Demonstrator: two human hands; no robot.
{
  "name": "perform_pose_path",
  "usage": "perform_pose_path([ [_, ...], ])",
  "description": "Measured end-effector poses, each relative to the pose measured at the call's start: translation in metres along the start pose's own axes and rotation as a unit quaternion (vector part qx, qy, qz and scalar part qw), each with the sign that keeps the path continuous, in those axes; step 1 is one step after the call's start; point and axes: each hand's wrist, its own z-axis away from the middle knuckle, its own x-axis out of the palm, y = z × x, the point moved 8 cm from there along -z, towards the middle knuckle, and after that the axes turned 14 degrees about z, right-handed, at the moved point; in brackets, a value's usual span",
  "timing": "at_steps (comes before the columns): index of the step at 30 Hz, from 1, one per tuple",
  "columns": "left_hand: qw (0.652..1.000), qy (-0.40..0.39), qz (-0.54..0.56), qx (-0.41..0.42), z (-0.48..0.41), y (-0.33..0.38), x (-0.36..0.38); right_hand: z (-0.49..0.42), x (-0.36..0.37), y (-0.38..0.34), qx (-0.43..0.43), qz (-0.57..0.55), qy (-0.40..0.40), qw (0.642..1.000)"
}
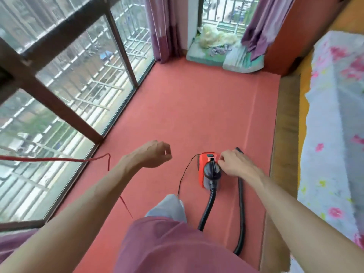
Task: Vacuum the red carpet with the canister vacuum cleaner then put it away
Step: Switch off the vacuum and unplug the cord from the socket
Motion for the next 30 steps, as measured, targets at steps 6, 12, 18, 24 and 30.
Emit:
perform_pose_path([
  [6, 0.999, 0.029, 0.018, -0.019, 0.009, -0.038, -0.031, -0.013, -0.014, -0.013, -0.001, 0.007, -0.026, 1.0],
  [12, 0.999, 0.033, 0.033, 0.012, -0.019, -0.069, -0.07, -0.05, -0.048, -0.055, 0.011, -0.01, -0.009, 1.0],
  [18, 1.0, 0.009, 0.021, 0.013, -0.042, -0.131, -0.126, -0.1, -0.074, -0.116, 0.026, -0.029, -0.026, 0.999],
  [24, 1.0, -0.023, 0.006, 0.006, -0.072, -0.176, -0.166, -0.119, -0.086, -0.14, 0.066, -0.063, -0.04, 0.995],
  [30, 0.997, -0.055, -0.003, 0.057, -0.125, -0.144, -0.173, -0.132, -0.095, -0.103, 0.129, -0.043, -0.031, 0.99],
])
